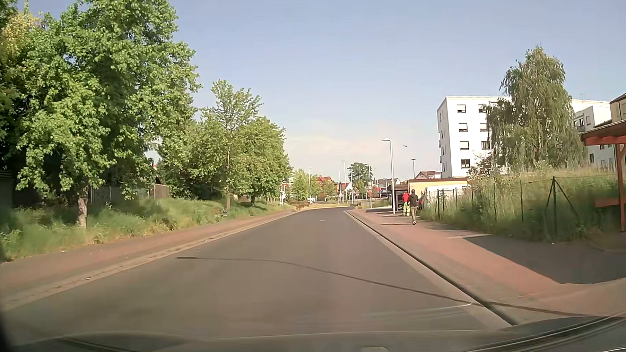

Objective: Follow the waypoints while adhering to traffic rules and regulations

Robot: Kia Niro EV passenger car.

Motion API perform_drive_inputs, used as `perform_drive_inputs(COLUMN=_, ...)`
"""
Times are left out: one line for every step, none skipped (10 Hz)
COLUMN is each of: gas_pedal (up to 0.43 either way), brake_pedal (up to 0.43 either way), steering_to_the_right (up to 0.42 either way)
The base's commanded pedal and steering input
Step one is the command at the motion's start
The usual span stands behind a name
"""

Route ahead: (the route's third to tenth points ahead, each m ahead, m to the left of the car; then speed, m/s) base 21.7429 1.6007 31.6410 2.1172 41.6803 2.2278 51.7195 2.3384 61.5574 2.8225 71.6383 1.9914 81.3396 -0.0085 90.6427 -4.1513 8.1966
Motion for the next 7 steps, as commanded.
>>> perform_drive_inputs(gas_pedal=0.02, brake_pedal=0.012, steering_to_the_right=-0.006)
perform_drive_inputs(gas_pedal=0.02, brake_pedal=0.012, steering_to_the_right=-0.005)
perform_drive_inputs(gas_pedal=0.02, brake_pedal=0.012, steering_to_the_right=-0.006)
perform_drive_inputs(gas_pedal=0.02, brake_pedal=0.012, steering_to_the_right=-0.006)
perform_drive_inputs(gas_pedal=0.02, brake_pedal=0.012, steering_to_the_right=-0.005)
perform_drive_inputs(gas_pedal=0.02, brake_pedal=0.012, steering_to_the_right=-0.005)
perform_drive_inputs(gas_pedal=0.02, brake_pedal=0.012, steering_to_the_right=-0.004)
